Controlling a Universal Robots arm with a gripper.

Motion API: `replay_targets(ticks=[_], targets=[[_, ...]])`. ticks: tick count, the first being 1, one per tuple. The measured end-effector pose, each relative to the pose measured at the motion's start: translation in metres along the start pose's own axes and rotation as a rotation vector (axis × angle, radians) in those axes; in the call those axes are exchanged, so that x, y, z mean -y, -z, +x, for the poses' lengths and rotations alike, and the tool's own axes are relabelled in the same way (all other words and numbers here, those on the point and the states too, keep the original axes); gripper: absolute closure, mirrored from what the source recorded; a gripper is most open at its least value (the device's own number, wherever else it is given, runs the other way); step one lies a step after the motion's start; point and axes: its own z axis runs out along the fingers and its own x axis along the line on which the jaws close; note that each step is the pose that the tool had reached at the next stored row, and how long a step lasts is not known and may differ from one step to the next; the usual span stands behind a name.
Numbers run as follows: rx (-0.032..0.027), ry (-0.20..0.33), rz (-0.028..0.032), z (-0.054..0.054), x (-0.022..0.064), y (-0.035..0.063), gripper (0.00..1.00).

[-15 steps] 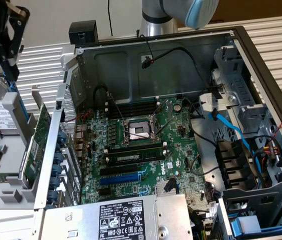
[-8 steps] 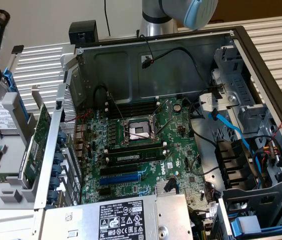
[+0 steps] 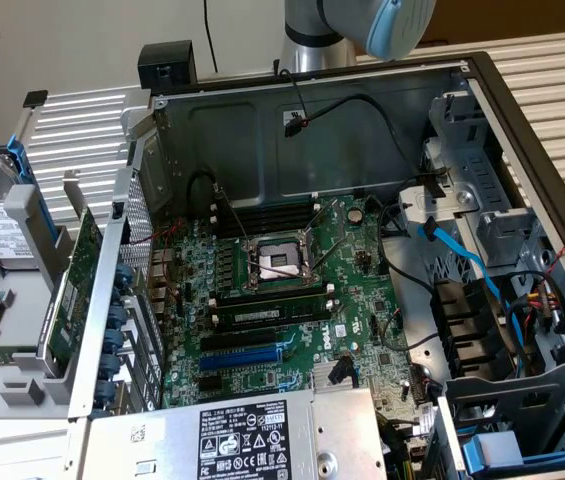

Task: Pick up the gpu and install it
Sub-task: 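Reach for the gpu, then pick up the gpu and move the gpu toward the slot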

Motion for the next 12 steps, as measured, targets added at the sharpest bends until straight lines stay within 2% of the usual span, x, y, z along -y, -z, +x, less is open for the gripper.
replay_targets(ticks=[12], targets=[[0.0004,0.0,-0.0001,-0.0001,-0.0018,-0.0013,0.89]])
